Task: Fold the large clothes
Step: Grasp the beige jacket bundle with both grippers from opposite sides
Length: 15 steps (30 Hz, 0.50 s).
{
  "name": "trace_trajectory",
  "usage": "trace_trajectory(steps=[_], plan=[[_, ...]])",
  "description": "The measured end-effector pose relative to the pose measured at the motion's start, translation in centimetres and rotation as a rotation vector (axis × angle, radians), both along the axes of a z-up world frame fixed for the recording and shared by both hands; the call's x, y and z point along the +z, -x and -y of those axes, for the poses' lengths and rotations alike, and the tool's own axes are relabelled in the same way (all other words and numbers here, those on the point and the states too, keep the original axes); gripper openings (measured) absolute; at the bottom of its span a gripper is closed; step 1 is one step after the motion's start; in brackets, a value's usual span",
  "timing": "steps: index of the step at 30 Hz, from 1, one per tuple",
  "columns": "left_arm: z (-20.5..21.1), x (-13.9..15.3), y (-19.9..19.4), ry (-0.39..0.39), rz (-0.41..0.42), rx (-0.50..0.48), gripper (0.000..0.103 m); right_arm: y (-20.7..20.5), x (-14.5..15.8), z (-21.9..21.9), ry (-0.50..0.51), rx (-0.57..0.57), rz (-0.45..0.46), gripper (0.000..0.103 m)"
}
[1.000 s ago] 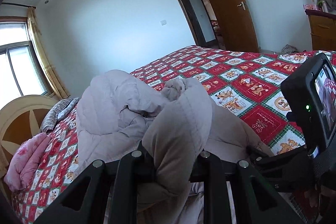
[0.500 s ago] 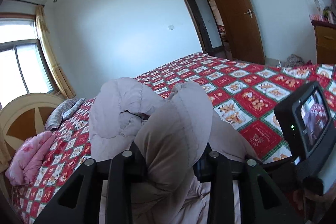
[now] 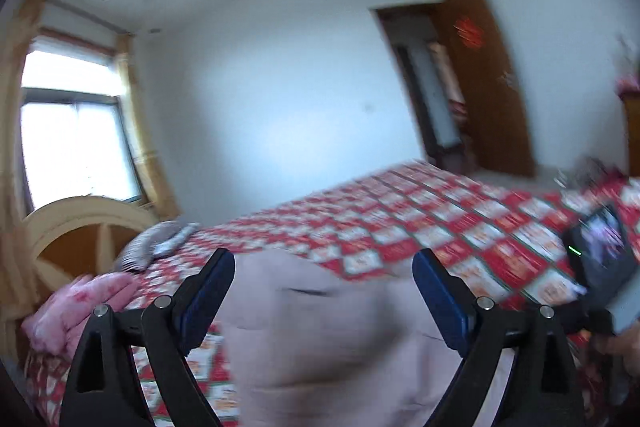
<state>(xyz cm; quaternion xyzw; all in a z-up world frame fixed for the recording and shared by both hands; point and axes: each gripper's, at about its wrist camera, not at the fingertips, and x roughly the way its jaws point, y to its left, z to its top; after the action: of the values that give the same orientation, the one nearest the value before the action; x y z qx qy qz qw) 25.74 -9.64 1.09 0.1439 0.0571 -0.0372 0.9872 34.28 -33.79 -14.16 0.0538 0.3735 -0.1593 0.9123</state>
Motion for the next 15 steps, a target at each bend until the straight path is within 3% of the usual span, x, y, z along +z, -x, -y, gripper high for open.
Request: trace_trajectory(steps=[2,4,7,10,13,15], plan=[[-5.1,0.9,-1.8,0.043,0.034,0.155,0.093,-0.1,-0.5,0.5,-0.002,0.000,-0.007,0.102],[-10.0,0.4,-4.4,0.069,0.006,0.301,0.093,-0.1,-1.0,1.1,0.005,-0.008,-0.014,0.102],[-16.8,-3.0,-9.9,0.089,-0.085,0.475,0.094,-0.3,-1.6,2.2,-0.014,-0.028,-0.024,0.102],[-20.1,-8.5,-16.1,0.159,-0.296,0.471,0.094,-0.6,-1.8,2.6,-0.052,-0.023,-0.028,0.102],[-18.6,-13.7,-21.0,0.141,-0.434,0.400,0.094,-1.3,-1.5,2.7,-0.090,0.003,-0.036,0.102],[-15.9,-14.5,-21.9,0.180,-0.451,0.295,0.078,-1.7,-1.3,3.2,-0.115,0.005,-0.037,0.102]])
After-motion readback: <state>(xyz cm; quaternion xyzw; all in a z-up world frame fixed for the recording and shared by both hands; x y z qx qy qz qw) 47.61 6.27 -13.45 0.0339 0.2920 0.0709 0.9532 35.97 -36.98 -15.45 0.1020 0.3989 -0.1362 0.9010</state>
